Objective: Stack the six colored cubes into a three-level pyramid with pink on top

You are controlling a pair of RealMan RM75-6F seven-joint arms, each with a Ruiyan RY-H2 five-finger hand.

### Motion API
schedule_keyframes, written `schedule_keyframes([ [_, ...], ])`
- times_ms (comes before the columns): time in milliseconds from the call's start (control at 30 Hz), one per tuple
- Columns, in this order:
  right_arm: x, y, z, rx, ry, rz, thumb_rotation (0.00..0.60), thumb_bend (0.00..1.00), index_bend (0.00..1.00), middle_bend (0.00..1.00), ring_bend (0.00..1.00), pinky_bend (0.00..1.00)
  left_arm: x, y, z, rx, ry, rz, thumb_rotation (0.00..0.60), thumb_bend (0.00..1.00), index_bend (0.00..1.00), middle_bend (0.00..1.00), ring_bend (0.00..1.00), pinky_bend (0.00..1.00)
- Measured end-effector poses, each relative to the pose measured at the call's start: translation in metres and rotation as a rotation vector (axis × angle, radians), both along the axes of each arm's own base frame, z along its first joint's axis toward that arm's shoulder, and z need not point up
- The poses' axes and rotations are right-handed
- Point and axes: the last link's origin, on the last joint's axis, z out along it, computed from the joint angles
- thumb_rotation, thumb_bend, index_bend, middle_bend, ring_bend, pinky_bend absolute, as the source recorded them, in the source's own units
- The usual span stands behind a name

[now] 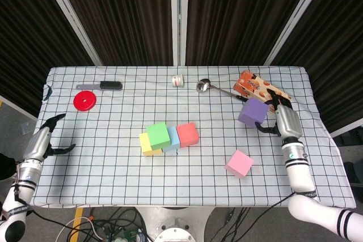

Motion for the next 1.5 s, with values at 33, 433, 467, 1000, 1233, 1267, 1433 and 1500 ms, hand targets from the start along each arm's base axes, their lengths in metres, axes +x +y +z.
schedule_keyframes([
  [33, 0.005, -0.003, 0.001, 0.029, 0.001, 0.034, 0.600, 0.29, 0.00, 0.46, 0.06, 0.00, 0.000, 0.000, 0.000, 0.002, -0.003, -0.002, 0.600, 0.16, 0.10, 0.08, 0.00, 0.08],
  [433, 0.078, -0.031, -0.016, 0.281, 0.011, 0.455, 0.600, 0.27, 0.00, 0.45, 0.06, 0.00, -0.006, -0.004, 0.000, 0.055, -0.003, -0.022, 0.600, 0.03, 0.10, 0.08, 0.00, 0.08],
  [467, 0.085, -0.034, -0.019, 0.286, 0.020, 0.485, 0.600, 0.27, 0.00, 0.45, 0.06, 0.00, -0.006, -0.005, 0.000, 0.056, -0.006, -0.024, 0.600, 0.03, 0.10, 0.08, 0.00, 0.08],
  [1000, 0.126, -0.051, -0.073, 0.369, 0.170, 0.656, 0.600, 0.24, 0.00, 0.44, 0.06, 0.00, -0.013, -0.009, 0.000, 0.074, -0.030, -0.039, 0.600, 0.03, 0.10, 0.08, 0.00, 0.08],
  [1233, 0.128, -0.048, -0.082, 0.366, 0.128, 0.641, 0.600, 0.24, 0.00, 0.44, 0.06, 0.00, -0.016, -0.010, 0.001, 0.073, -0.048, -0.035, 0.600, 0.03, 0.10, 0.08, 0.00, 0.08],
  [1267, 0.128, -0.048, -0.083, 0.366, 0.122, 0.638, 0.600, 0.24, 0.00, 0.44, 0.06, 0.00, -0.016, -0.010, 0.001, 0.072, -0.049, -0.036, 0.600, 0.03, 0.10, 0.08, 0.00, 0.08],
  [1433, 0.127, -0.046, -0.088, 0.371, 0.101, 0.629, 0.600, 0.24, 0.00, 0.44, 0.06, 0.00, -0.016, -0.011, 0.002, 0.074, -0.051, -0.043, 0.600, 0.03, 0.10, 0.08, 0.00, 0.08],
  [1500, 0.127, -0.045, -0.090, 0.374, 0.097, 0.631, 0.600, 0.24, 0.00, 0.44, 0.06, 0.00, -0.015, -0.011, 0.002, 0.076, -0.052, -0.046, 0.600, 0.03, 0.10, 0.08, 0.00, 0.08],
])
